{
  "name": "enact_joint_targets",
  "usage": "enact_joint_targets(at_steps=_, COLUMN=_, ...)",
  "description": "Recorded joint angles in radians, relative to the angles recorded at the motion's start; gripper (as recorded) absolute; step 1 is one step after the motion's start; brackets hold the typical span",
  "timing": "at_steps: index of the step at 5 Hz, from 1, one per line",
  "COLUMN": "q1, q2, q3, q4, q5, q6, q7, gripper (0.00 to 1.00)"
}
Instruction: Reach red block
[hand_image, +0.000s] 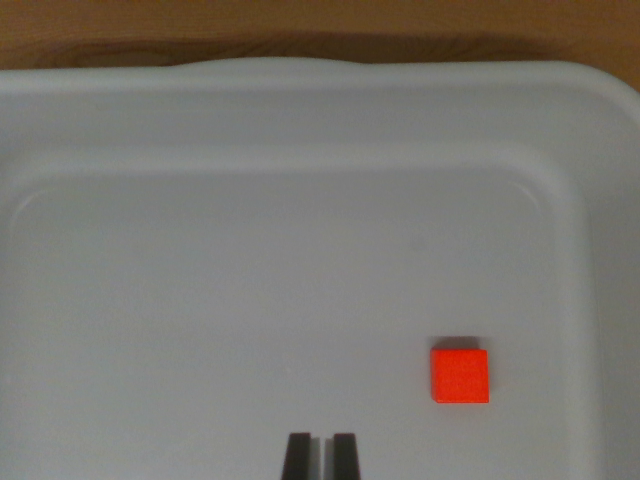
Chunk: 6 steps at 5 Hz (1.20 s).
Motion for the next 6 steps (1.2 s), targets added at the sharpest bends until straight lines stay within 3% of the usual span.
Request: enact_joint_targets(at_steps=6, q1=-0.0021, q2=0.007, q3=-0.003, q4=-0.014, q5=0.0008, q6=-0.019, q7=-0.003, gripper=0.00)
